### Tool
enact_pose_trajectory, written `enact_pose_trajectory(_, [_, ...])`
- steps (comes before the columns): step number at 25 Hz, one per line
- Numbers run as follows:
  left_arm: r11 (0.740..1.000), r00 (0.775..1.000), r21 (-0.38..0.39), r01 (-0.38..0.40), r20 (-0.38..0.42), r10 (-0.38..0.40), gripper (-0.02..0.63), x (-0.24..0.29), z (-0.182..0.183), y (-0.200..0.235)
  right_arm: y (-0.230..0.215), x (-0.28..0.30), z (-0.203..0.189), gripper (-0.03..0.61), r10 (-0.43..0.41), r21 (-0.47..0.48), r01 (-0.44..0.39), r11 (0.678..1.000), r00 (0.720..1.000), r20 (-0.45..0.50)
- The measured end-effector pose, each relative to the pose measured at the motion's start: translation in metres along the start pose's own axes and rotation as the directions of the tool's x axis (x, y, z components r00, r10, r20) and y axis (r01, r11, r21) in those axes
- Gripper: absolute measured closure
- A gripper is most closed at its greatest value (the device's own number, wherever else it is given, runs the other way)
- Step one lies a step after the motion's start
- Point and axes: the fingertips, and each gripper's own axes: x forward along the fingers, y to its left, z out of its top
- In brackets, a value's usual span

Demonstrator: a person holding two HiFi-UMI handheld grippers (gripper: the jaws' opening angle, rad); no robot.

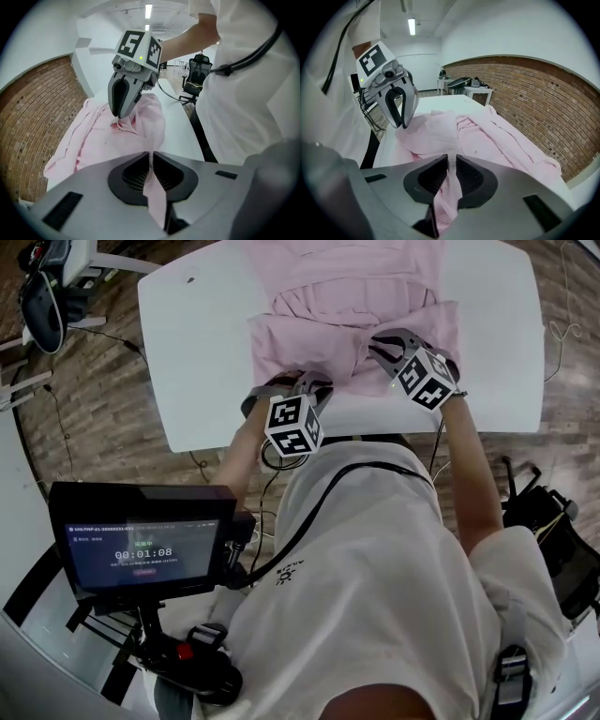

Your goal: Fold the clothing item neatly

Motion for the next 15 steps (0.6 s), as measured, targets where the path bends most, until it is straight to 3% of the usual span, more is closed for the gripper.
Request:
enact_pose_trajectory(4, [1.0,1.0,-0.03,-0.008,0.014,0.008,0.584,0.0,0.001,-0.004,0.007,0.008,-0.007,0.515,0.032,-0.052,-0.035,0.998,0.998,-0.049])
enact_pose_trajectory(6, [0.999,1.0,-0.037,-0.015,0.017,0.015,0.584,-0.001,0.002,-0.004,0.005,0.005,-0.002,0.539,0.03,-0.05,-0.031,0.998,0.999,-0.03])
enact_pose_trajectory(15, [0.996,0.998,-0.078,-0.036,0.057,0.041,0.584,0.001,-0.005,0.022,-0.055,-0.015,0.027,0.545,-0.066,-0.066,0.068,0.996,0.997,0.036])
